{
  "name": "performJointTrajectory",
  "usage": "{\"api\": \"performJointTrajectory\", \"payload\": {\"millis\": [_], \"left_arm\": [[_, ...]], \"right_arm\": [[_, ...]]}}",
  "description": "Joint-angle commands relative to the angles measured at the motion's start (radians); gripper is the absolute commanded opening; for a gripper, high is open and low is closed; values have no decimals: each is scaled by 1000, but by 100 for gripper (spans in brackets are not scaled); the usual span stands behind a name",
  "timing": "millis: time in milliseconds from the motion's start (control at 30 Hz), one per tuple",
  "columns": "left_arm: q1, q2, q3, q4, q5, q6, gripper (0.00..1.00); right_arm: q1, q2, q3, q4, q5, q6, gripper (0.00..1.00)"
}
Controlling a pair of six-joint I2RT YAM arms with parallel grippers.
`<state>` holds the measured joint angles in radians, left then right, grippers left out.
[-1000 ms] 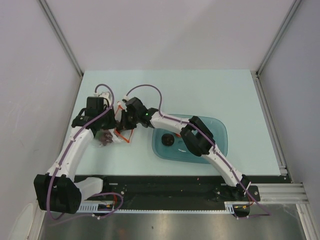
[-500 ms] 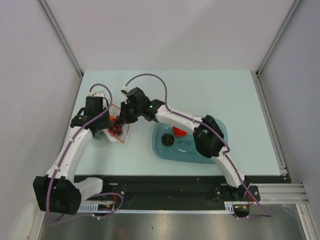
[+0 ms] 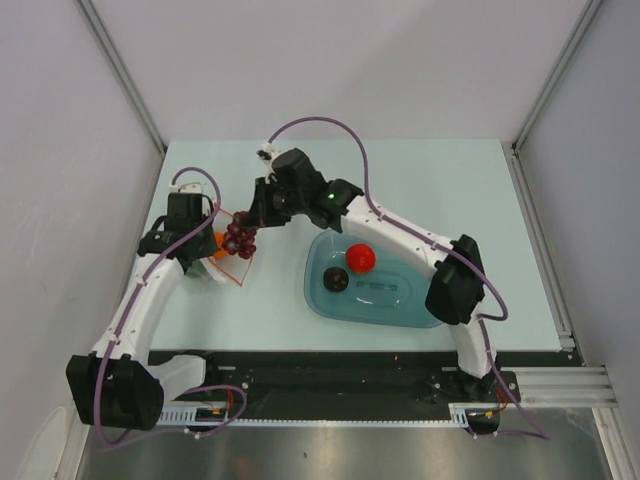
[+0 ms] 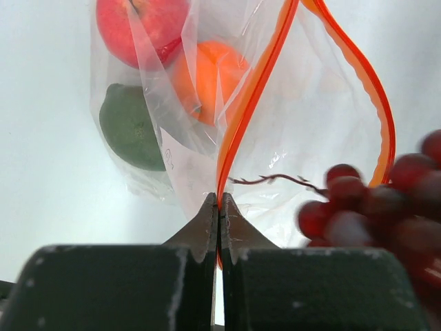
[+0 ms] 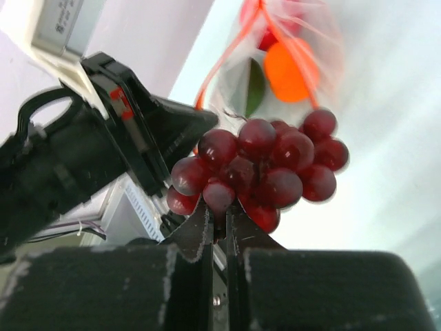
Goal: Open the zip-top bag and remove the fake food
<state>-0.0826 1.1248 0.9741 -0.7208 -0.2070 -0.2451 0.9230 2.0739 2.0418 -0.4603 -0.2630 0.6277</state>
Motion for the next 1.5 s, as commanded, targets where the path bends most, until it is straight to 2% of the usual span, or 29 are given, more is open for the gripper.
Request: {"api": "performJointTrajectory", "payload": {"millis": [0, 267, 333, 400, 567, 733, 833, 933, 1033, 1067, 1133, 1167, 1200, 1233, 1467], "left_arm": [[15, -45, -8, 3, -16, 0, 0], [17, -42, -18, 44, 76, -10, 0], [17, -40, -18, 55, 101, -11, 0], [17, -34, -15, 58, 112, -11, 0], [17, -36, -31, 75, 129, 0, 0], [17, -20, -8, 52, 147, 23, 0], [17, -5, -6, 50, 167, 38, 0], [17, 0, -18, 70, 231, 49, 0], [15, -3, -26, 78, 284, 52, 0], [15, -3, -25, 80, 291, 56, 0], [15, -6, -23, 75, 290, 59, 0], [17, -8, -23, 75, 291, 66, 0], [15, -10, -22, 75, 293, 66, 0], [15, -14, -20, 75, 293, 66, 0], [14, -62, -51, 66, 296, 70, 0]], "right_arm": [[-55, -207, -89, -43, 76, -19, 0], [-228, -573, -503, -123, 56, -2, 0], [-257, -654, -597, -196, 73, -46, 0], [-269, -687, -643, -295, 96, -85, 0], [-355, -816, -804, -383, 130, -92, 0], [-431, -877, -966, -365, 100, -79, 1], [-434, -873, -1006, -342, 102, -82, 7], [-435, -842, -1031, -342, 105, -98, 17], [-432, -819, -1055, -342, 99, -118, 37], [-434, -816, -1069, -339, 100, -117, 56], [-434, -805, -1072, -350, 107, -126, 77], [-434, -805, -1071, -354, 117, -126, 91], [-434, -816, -1071, -354, 123, -129, 96], [-435, -824, -1066, -348, 126, -128, 100], [-392, -850, -1008, -193, 102, -30, 100]]}}
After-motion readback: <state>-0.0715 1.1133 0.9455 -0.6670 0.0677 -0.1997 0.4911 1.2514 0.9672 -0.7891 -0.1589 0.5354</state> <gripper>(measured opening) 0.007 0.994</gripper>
